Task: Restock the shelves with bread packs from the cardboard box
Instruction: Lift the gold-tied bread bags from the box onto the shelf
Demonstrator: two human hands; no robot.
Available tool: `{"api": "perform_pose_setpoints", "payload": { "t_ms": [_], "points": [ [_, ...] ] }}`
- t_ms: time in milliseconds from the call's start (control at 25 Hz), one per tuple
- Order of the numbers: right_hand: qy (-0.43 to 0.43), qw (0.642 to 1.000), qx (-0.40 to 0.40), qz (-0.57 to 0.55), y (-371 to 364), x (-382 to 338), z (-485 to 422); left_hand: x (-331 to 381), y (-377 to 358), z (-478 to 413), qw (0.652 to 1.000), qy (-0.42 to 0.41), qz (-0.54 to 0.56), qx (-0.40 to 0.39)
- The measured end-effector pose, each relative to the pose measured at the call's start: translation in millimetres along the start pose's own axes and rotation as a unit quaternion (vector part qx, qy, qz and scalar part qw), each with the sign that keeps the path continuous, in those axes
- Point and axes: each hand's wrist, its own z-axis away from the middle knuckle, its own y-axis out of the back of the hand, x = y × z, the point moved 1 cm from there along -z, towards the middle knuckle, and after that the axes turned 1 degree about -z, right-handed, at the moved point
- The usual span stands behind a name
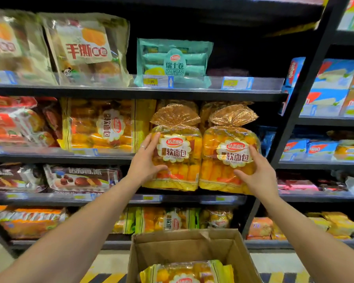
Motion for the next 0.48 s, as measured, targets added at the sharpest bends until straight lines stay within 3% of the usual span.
{"api": "perform_pose_setpoints", "payload": {
  "t_ms": [480],
  "points": [
    [-0.014, 0.999, -0.015, -0.046, -16.9, 5.3, -144.8, -8.1, -0.2, -134.5, 0.997, 0.061, 0.020, -0.033]
  ]
}}
